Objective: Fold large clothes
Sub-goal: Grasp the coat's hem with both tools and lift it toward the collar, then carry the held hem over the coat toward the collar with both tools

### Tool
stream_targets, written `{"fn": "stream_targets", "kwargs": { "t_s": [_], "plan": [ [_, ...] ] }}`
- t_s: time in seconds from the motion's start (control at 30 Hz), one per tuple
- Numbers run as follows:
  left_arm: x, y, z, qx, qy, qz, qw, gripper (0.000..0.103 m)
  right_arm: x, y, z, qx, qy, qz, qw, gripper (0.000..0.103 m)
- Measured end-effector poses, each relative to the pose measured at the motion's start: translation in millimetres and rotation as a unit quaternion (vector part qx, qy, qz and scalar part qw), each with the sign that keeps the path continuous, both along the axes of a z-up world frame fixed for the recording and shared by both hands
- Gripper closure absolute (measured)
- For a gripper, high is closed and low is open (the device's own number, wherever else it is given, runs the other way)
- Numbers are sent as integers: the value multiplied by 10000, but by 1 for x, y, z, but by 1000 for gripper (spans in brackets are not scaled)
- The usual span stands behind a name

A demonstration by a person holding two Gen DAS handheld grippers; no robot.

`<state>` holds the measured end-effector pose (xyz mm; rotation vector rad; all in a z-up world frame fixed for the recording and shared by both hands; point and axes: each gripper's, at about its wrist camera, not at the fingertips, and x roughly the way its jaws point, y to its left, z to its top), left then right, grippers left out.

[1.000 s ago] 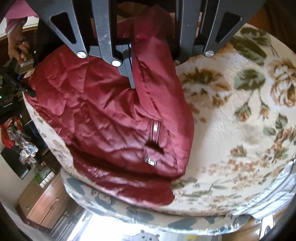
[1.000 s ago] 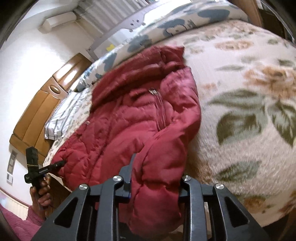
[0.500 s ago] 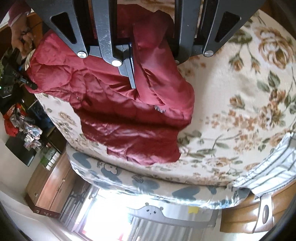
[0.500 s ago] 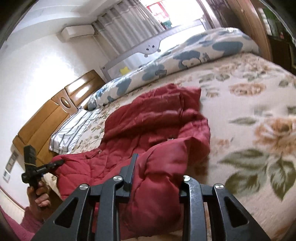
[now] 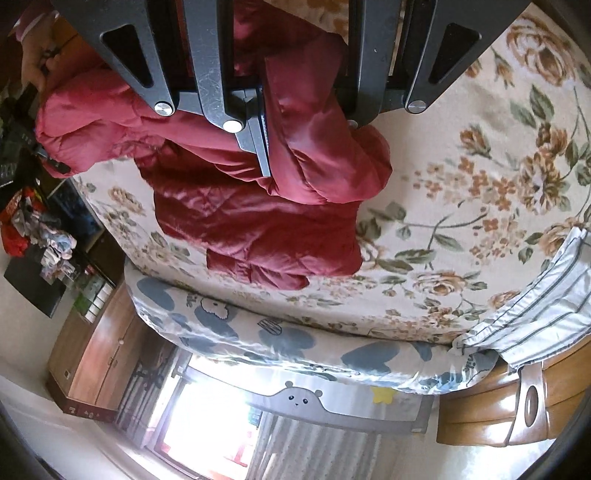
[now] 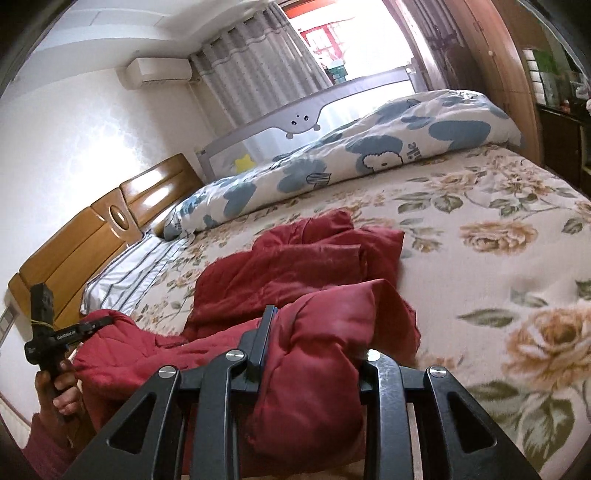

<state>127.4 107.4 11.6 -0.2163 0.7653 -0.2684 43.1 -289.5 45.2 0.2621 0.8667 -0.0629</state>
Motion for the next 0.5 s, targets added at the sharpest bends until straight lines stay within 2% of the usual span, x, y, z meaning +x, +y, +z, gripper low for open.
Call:
{"fn": "stream_targets", "kwargs": {
  "t_s": [0.23,0.5],
  "plan": [
    [31,-2,4,-19,17,84,10000,86,29,-8,0,-34,-54,-129,9999,77],
    [74,-13,7,161,63,186,9997,85,71,-20,-13,-93,6,-260,9996,76]
  ]
}}
